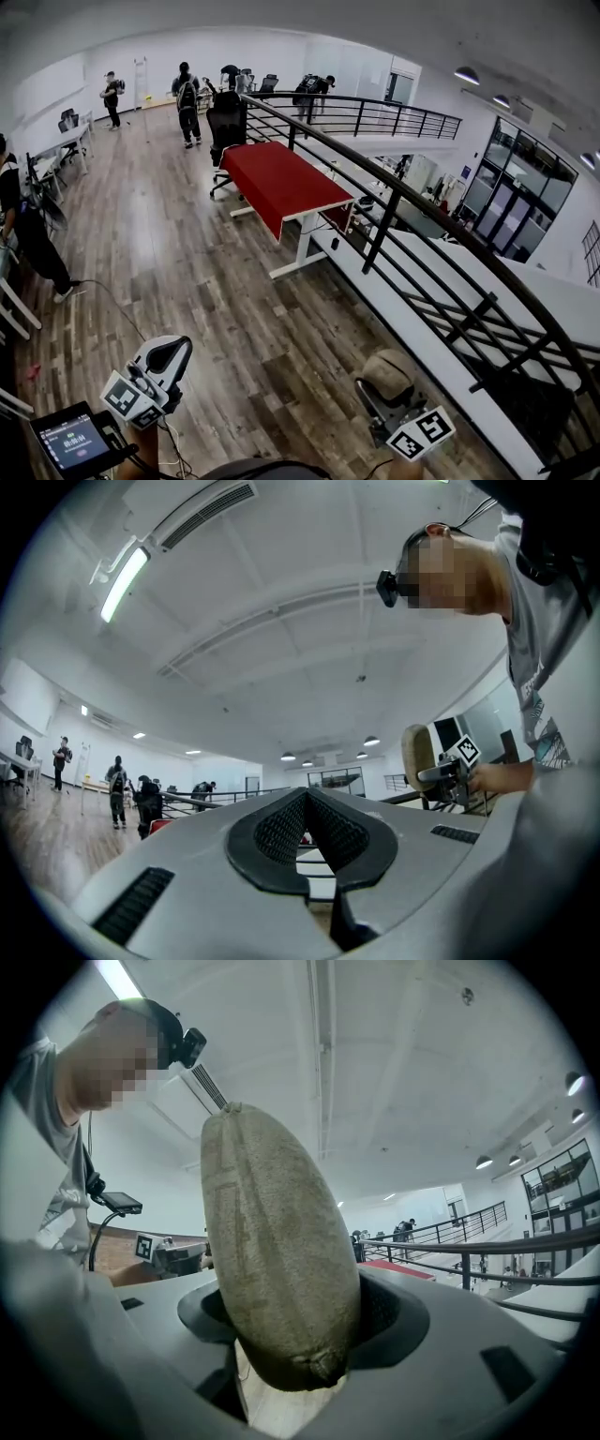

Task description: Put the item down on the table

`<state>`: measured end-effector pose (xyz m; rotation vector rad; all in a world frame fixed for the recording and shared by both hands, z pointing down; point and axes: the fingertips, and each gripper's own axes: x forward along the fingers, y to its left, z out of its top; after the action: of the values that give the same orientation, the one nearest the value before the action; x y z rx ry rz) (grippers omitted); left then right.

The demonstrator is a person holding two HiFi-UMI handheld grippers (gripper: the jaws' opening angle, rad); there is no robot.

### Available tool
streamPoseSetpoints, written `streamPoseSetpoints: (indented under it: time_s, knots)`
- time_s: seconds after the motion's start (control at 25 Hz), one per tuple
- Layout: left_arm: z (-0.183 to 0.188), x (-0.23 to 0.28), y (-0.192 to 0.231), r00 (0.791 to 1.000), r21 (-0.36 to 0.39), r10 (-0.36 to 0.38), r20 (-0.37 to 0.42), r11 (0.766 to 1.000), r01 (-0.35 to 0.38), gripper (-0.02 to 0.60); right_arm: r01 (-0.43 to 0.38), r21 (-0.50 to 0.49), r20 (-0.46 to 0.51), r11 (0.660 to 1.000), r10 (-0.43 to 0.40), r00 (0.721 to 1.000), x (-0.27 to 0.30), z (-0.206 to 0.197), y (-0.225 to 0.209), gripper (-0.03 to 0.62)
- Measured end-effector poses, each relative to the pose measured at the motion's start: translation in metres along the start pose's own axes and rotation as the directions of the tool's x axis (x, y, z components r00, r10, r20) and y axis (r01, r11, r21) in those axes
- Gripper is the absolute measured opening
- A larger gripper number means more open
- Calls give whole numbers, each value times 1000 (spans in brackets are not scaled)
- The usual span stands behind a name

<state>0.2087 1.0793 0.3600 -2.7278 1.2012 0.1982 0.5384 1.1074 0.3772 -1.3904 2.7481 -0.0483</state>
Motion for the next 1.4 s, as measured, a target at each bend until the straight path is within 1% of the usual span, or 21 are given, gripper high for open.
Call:
streamPoseSetpoints:
  time_s: [0.2, 0.32, 0.4, 0.48, 0.56, 0.64, 0.68, 0.8, 0.84, 0.96, 1.12, 1.28, 1.4]
  knots:
    - [-30, 53, 52, 1000, -14, 5, -18, 1000, -5, 2, -11, 0, -12, 1000, 11, 1000, 71, -10, -50, 282]
    - [-44, 89, 81, 999, -8, 30, -22, 1000, -30, 2, -23, 5, -14, 1000, 23, 1000, 111, -16, -90, 282]
    - [-45, 122, 101, 999, -17, 44, 2, 999, -44, 2, -37, 16, -17, 999, 37, 999, 144, -17, -121, 282]
    - [-45, 160, 115, 999, -44, 45, 24, 998, -43, 2, -53, 24, -20, 998, 53, 998, 174, -16, -155, 282]
    - [-58, 197, 131, 999, -39, 54, 8, 998, -54, 2, -64, 25, -16, 998, 65, 998, 202, -15, -192, 281]
    - [-77, 230, 151, 997, -11, 79, -28, 997, -79, 2, -72, 38, -16, 997, 73, 997, 231, -18, -230, 282]
    - [-83, 245, 161, 995, -6, 89, -33, 996, -89, 2, -77, 45, -17, 996, 78, 997, 245, -18, -246, 281]
    - [-79, 290, 184, 995, -36, 96, 16, 995, -95, 2, -97, 45, -23, 994, 98, 995, 288, -18, -284, 282]
    - [-81, 302, 193, 995, -40, 101, 21, 994, -100, 2, -104, 43, -24, 994, 105, 994, 302, -17, -294, 281]
    - [-95, 333, 222, 992, -27, 130, -3, 991, -130, 2, -127, 41, -26, 991, 128, 991, 344, -11, -326, 281]
    - [-96, 371, 247, 989, -22, 150, -7, 988, -151, 2, -158, 40, -35, 987, 159, 987, 389, -5, -362, 281]
    - [-103, 386, 281, 983, -10, 185, -19, 983, -186, 2, -185, 59, -51, 981, 188, 981, 433, -13, -376, 281]
    - [-106, 396, 321, 982, -15, 187, -11, 982, -187, 3, -192, 55, -65, 980, 196, 979, 475, -16, -378, 281]
